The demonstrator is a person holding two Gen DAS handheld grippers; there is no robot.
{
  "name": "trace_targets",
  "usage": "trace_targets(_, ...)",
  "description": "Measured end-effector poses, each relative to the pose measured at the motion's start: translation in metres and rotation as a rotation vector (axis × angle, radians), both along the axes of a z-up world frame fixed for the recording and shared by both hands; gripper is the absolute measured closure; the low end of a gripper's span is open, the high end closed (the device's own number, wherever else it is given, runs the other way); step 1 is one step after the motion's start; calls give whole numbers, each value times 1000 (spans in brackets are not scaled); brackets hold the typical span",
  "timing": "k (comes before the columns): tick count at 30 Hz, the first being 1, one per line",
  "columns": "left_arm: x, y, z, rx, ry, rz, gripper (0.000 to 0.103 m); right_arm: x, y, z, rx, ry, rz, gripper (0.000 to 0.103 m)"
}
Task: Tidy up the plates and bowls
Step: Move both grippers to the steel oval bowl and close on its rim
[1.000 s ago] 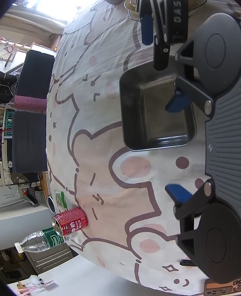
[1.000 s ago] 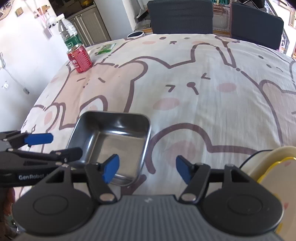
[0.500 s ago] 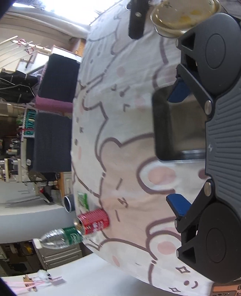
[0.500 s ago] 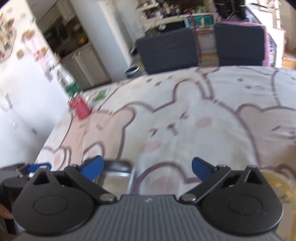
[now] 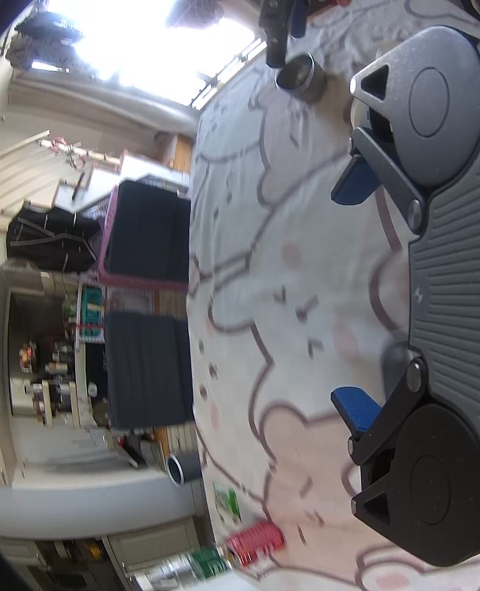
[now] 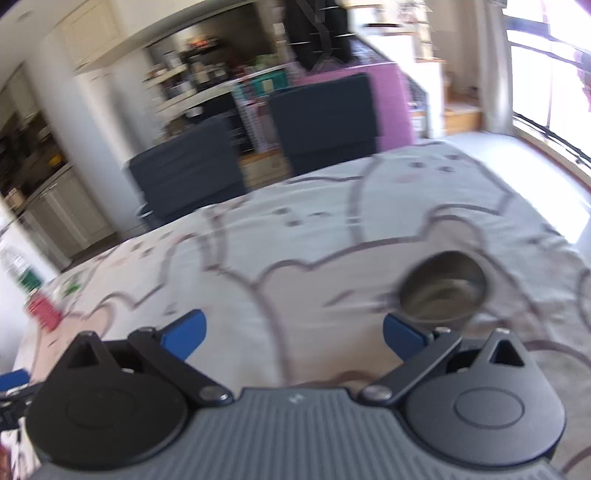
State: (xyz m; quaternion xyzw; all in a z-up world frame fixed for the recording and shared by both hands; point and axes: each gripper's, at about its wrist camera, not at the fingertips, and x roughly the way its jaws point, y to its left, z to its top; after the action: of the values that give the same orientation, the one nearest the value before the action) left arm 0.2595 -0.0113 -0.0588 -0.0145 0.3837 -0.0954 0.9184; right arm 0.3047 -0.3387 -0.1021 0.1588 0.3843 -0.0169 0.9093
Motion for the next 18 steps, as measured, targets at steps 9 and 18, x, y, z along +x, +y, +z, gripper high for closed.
trace_targets(9,22,-81,-1,-215,59,-65,0,9,-85,-24,-53,60,-170,0)
trace_targets(18,50,-160,-16,-352,100,-166,27,26,-156,-45,0,118,-208,33)
